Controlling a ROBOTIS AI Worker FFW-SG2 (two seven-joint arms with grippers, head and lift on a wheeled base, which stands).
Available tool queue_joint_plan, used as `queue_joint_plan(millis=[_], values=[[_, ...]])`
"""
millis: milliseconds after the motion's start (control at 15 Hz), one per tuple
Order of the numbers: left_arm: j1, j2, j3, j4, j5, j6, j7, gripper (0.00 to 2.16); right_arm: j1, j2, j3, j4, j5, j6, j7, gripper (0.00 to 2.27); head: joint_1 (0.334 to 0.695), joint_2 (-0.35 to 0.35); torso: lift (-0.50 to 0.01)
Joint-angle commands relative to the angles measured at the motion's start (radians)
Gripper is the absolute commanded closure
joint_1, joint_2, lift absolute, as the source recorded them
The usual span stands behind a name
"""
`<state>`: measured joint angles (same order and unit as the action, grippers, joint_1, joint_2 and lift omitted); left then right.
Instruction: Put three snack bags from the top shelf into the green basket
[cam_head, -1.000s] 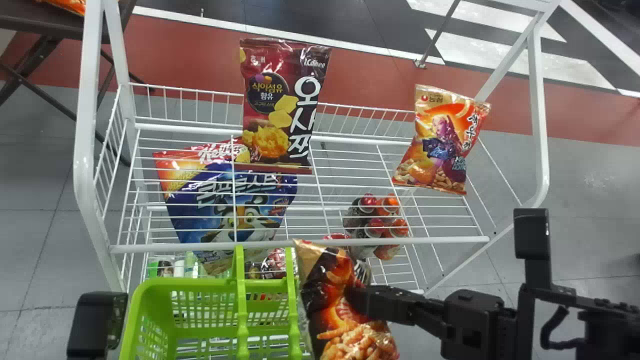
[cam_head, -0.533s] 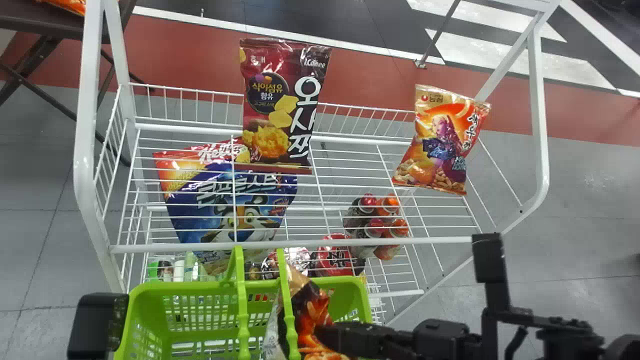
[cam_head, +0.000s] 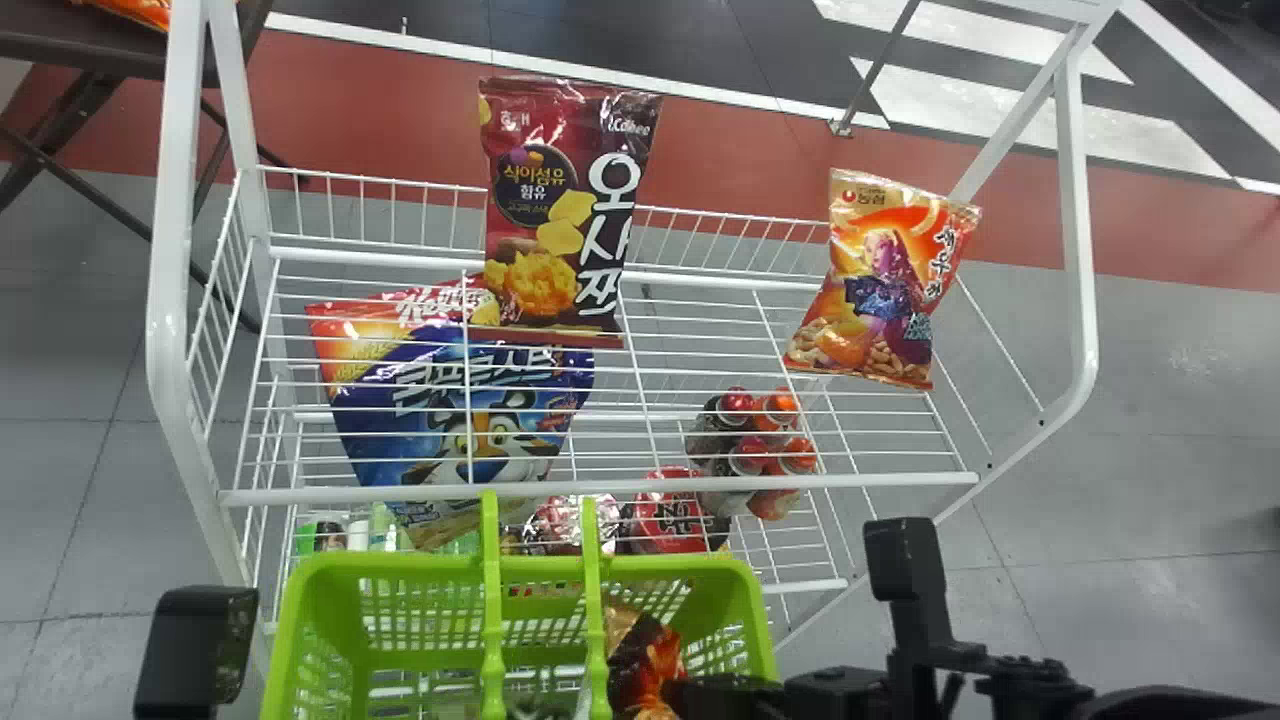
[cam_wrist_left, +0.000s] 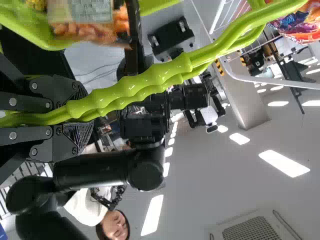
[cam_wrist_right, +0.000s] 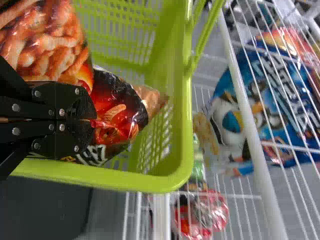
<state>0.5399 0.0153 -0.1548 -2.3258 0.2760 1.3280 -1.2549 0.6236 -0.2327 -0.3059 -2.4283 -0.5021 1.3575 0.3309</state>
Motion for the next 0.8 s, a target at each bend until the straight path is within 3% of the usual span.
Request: queue_joint_plan(millis=[0,67,267,733], values=[[0.000,0.000,0.000,0.000,-0.001,0.003,0.000,1.63,0.005,-0.016,0.105,0.025,0.139,-0.140,-0.056,0.92,0.695,-0.350,-0.045],[0.000,0.000,0.001,0.000,-0.001,0.000,0.000,1.63,0.008,-0.024,0.120,0.028,0.155,-0.189,-0.064,0.01,0.695,-0.350,-0.045],[0.002,0.000,0.003,0.000,-0.001,0.000,0.000,1.63,0.010,-0.022,0.107,-0.026,0.137,-0.254,-0.050,0.04,0.695,-0.350,-0.045],[0.003,0.000,-0.005,0.002,-0.004,0.000,0.003,1.63,-0.002,0.013,-0.058,-0.071,-0.161,-0.202,0.086,0.06,0.695,-0.350,-0.045]])
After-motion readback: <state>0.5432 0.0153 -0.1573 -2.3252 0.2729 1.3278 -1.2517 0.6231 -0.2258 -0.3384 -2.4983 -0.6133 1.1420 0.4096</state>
